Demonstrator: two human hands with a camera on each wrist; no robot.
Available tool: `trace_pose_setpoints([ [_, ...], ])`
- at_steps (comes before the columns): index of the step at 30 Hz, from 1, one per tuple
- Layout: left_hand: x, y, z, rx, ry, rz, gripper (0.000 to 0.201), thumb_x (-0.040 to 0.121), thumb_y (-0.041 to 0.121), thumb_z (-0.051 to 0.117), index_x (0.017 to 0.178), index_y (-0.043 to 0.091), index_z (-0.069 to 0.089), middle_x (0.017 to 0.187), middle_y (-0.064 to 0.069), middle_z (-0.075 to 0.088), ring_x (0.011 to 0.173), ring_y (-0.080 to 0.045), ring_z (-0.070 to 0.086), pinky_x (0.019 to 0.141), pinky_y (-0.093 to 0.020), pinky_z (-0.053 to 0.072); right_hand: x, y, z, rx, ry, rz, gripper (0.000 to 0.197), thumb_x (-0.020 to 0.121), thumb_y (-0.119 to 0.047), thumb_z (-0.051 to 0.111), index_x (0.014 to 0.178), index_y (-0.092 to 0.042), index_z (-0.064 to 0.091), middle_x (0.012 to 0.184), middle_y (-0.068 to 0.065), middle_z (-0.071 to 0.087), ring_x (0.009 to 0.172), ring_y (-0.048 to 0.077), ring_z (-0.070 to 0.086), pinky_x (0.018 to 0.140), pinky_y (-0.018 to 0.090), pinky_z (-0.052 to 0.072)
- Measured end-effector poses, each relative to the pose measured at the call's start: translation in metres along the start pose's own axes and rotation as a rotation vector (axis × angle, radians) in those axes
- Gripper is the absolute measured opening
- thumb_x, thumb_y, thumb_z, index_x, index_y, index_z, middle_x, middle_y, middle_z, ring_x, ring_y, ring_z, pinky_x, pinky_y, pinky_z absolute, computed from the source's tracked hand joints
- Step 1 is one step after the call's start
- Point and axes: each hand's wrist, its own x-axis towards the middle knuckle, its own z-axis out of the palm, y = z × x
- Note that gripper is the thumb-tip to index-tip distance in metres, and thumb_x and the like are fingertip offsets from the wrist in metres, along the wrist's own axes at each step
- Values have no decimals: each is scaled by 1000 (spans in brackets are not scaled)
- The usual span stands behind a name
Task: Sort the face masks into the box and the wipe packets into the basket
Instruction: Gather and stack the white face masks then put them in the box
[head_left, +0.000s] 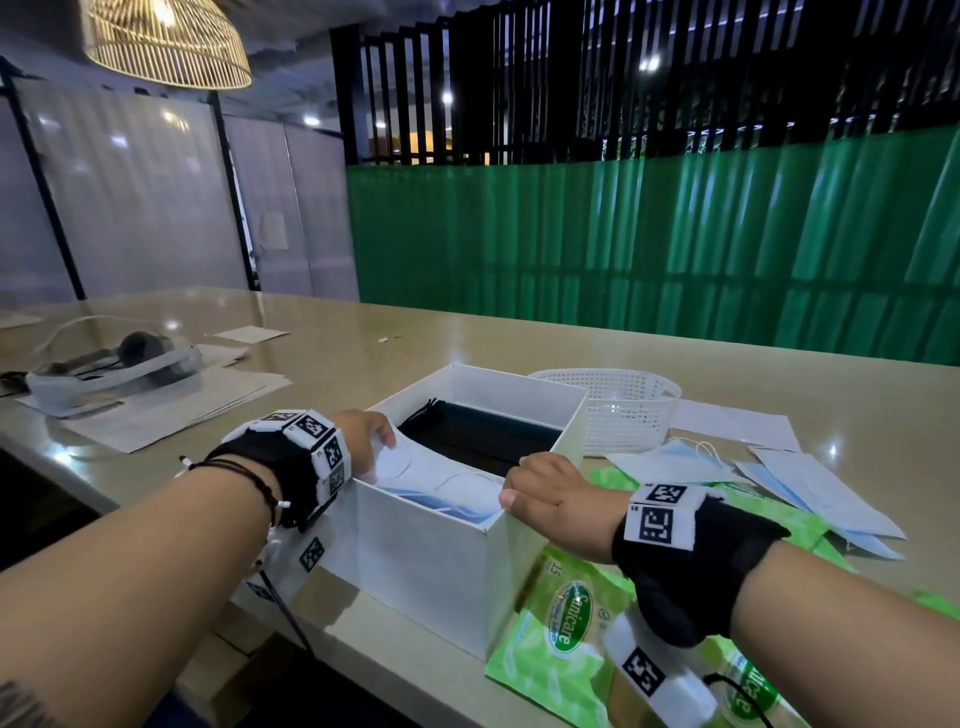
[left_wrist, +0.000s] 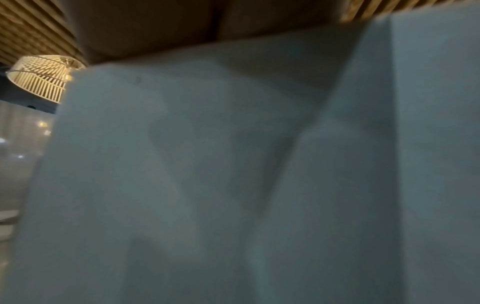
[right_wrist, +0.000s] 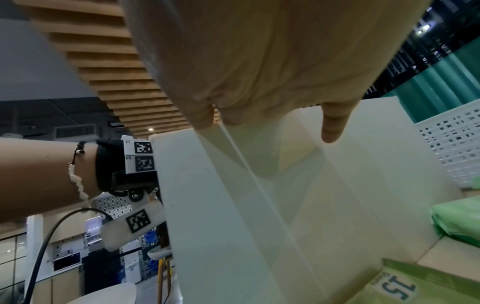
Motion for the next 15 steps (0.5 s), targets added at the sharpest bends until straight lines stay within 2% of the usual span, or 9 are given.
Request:
trace_pose_setpoints([
  [2, -7, 0, -1, -10, 22, 9, 43, 77, 16, 64, 119, 24, 56, 114, 1, 44, 106, -17, 53, 81, -7, 35, -1, 0, 0, -21, -8, -4, 65, 93, -45, 10, 130, -4, 45, 139, 13, 41, 130, 21, 28, 107, 28, 8],
  [3, -10, 0, -2, -19, 48, 34, 41, 77, 26, 64, 116, 27, 56, 118, 0, 43, 103, -16, 52, 80, -5, 32, 0, 0, 1, -30, -7, -5, 69, 89, -46, 8, 130, -4, 45, 139, 13, 40, 130, 21, 28, 107, 28, 8],
  [4, -13, 1, -4, 0, 68, 76, 39, 82, 33, 62, 120, 28, 55, 126, -2, 41, 109, -18, 51, 87, -9, 32, 0, 1, 1, -31, 3, -5, 67, 91, -45, 9, 131, -5, 45, 140, 13, 40, 131, 21, 28, 108, 28, 8],
  [6, -23, 4, -9, 46, 93, 175, 38, 92, 43, 51, 129, 34, 50, 143, -2, 32, 128, -21, 39, 105, -24, 27, 0, 1, 1, -33, -2, -8, 63, 94, -43, 11, 131, -5, 44, 141, 13, 39, 132, 22, 27, 108, 29, 7],
  [8, -38, 10, -16, 77, 74, 268, 34, 94, 46, 43, 126, 39, 51, 140, 4, 37, 129, -17, 36, 108, -29, 26, 0, 1, 2, -27, -18, -2, 74, 84, -46, 7, 132, -4, 44, 141, 13, 38, 133, 22, 26, 108, 29, 6],
  [9, -46, 14, -18, 88, 30, 305, 31, 94, 48, 41, 122, 40, 54, 134, 8, 44, 124, -14, 41, 107, -28, 29, -1, 0, 1, -23, -19, -1, 74, 84, -46, 7, 133, -4, 44, 142, 13, 38, 133, 22, 26, 108, 28, 6],
  [11, -59, 20, -19, 91, -118, 325, 30, 93, 54, 38, 112, 43, 58, 125, 13, 54, 114, -10, 49, 105, -30, 35, -2, -2, 0, -9, -7, 8, 56, 100, -39, 14, 133, -3, 42, 139, 14, 38, 133, 22, 24, 107, 24, 4],
  [13, -68, 25, -17, 116, -270, 296, 42, 90, 64, 34, 116, 41, 58, 126, 14, 56, 117, -9, 48, 107, -32, 34, -4, -2, -1, 57, -4, 0, 41, 104, -25, 18, 130, -3, 40, 126, 11, 38, 132, 21, 19, 96, 11, 2],
  [15, -69, 29, -13, 176, -358, 281, 59, 82, 76, 31, 120, 39, 57, 127, 14, 56, 120, -10, 48, 107, -32, 34, -5, -1, -1, 123, 2, 3, 36, 104, -24, 18, 126, -5, 39, 116, 6, 35, 131, 20, 17, 88, 7, 0],
])
